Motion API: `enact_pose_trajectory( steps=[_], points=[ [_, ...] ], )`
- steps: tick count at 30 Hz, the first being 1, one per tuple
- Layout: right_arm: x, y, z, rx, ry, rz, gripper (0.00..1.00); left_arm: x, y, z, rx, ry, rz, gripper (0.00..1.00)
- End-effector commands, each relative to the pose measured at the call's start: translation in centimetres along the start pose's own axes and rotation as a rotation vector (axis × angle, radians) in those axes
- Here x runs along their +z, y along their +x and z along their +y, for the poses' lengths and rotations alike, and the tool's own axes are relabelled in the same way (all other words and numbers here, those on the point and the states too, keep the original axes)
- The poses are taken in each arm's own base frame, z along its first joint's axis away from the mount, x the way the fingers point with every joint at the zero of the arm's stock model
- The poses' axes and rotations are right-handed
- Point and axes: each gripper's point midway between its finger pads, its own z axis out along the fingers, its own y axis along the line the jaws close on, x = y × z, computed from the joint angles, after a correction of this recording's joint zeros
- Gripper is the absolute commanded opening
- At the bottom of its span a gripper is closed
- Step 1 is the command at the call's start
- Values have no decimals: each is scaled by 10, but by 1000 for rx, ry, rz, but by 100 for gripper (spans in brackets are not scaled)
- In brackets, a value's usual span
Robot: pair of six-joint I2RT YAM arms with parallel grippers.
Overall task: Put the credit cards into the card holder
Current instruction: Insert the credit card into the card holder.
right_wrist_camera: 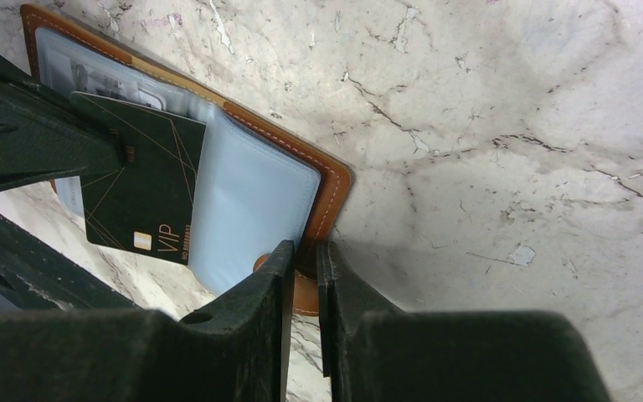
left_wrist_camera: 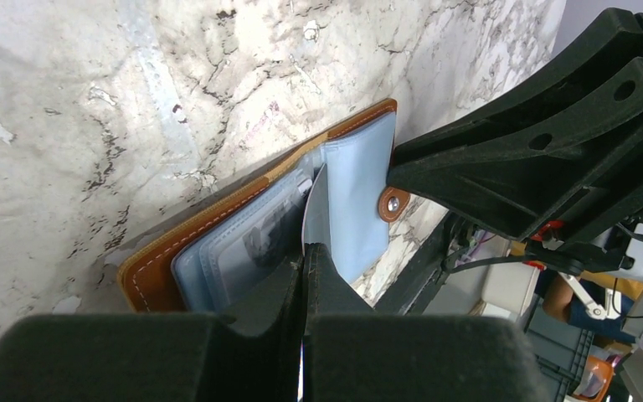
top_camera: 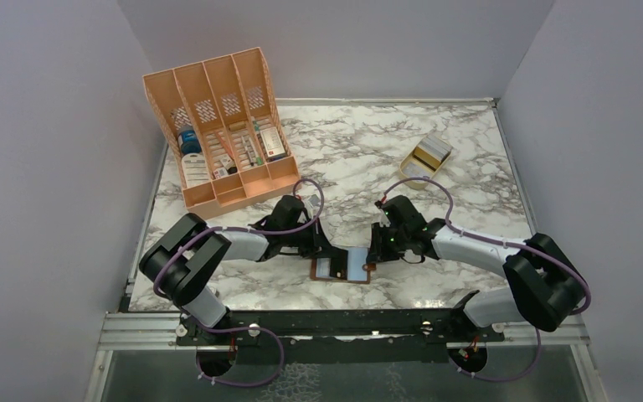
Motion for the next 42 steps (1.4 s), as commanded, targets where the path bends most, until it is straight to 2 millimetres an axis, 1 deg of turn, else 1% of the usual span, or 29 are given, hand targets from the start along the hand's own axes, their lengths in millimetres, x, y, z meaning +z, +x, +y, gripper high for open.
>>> enact_pose_trajectory(
  steps=[1, 6, 12, 15, 18, 21, 25, 28, 31, 33, 35, 37, 39, 42],
  points=[
    [4, 8, -4, 8, 7, 9, 17, 8, -6, 2, 46, -26, -38, 0],
    [5, 8, -1, 18, -9, 8, 16, 9, -6, 0, 50, -13, -51, 0],
    [4, 8, -2, 23, -5, 1, 14, 7, -8, 5, 22, -34, -86, 0],
    [4, 9, -2, 30, -9, 6, 14, 4, -3, 5, -42, -38, -91, 0],
    [4, 10, 2, 43, -29, -3, 14, 4, 4, -3, -30, -26, -89, 0],
    [4, 10, 5, 55, -59, -15, 17, 5, 9, -6, -20, -24, -78, 0],
    [6, 10, 7, 65, -69, -16, 17, 7, 10, 2, 19, -49, -90, 0],
    [7, 11, 7, 67, -71, -12, 17, 9, 9, 13, 59, -84, -99, 0],
    [5, 9, 7, 68, -63, -19, 17, 12, 14, 14, 55, -80, -71, 0],
    [3, 8, 7, 68, -60, -27, 18, 11, 15, 14, 46, -80, -69, 7],
    [-1, 5, 9, 65, -67, -39, 19, 9, 14, 12, 37, -77, -84, 19],
    [-6, 0, 16, 50, -91, -49, 22, 6, 11, 6, 37, -66, -101, 33],
    [-11, -2, 22, 36, -115, -55, 25, 3, 8, 0, 31, -53, -111, 44],
    [-17, -3, 23, 31, -116, -60, 27, 2, 5, -7, 32, -49, -109, 51]
  ],
)
